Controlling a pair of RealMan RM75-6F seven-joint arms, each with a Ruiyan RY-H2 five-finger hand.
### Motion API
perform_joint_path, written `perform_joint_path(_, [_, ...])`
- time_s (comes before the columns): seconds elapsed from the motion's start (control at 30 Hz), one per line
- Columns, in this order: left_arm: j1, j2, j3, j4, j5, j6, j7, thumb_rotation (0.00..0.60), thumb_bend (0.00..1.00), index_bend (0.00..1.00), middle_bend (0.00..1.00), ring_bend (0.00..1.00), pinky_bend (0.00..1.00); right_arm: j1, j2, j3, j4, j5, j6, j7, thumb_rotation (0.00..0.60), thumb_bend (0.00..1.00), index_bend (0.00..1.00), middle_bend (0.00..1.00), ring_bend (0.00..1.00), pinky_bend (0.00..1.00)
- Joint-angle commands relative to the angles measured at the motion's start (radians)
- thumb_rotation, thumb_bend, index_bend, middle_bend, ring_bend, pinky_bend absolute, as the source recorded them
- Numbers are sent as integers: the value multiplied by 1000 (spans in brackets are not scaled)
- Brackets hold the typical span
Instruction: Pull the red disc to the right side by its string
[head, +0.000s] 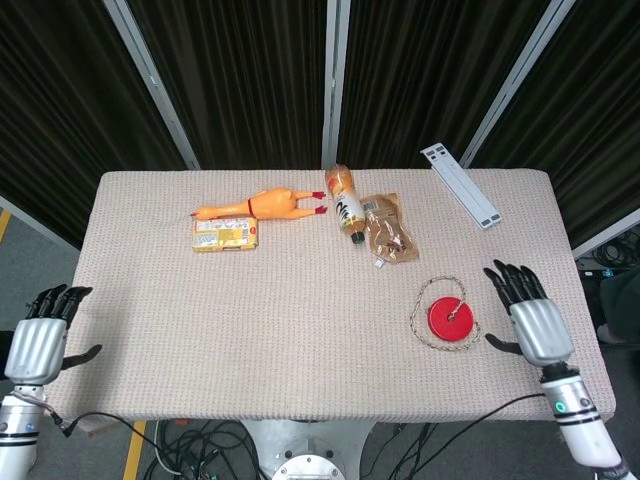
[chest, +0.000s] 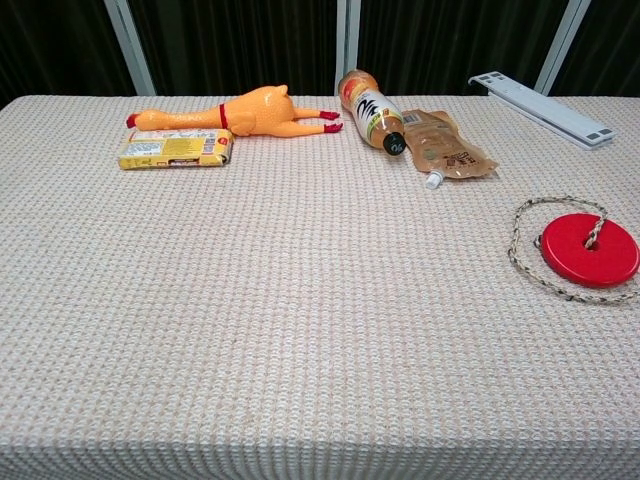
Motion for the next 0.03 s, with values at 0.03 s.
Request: perform_joint_path(0.03, [-3, 3, 2, -4, 5, 0, 4, 600, 22, 176, 173, 97, 142, -120, -30, -38, 82, 6, 127, -28, 600, 0, 0, 0, 0, 0])
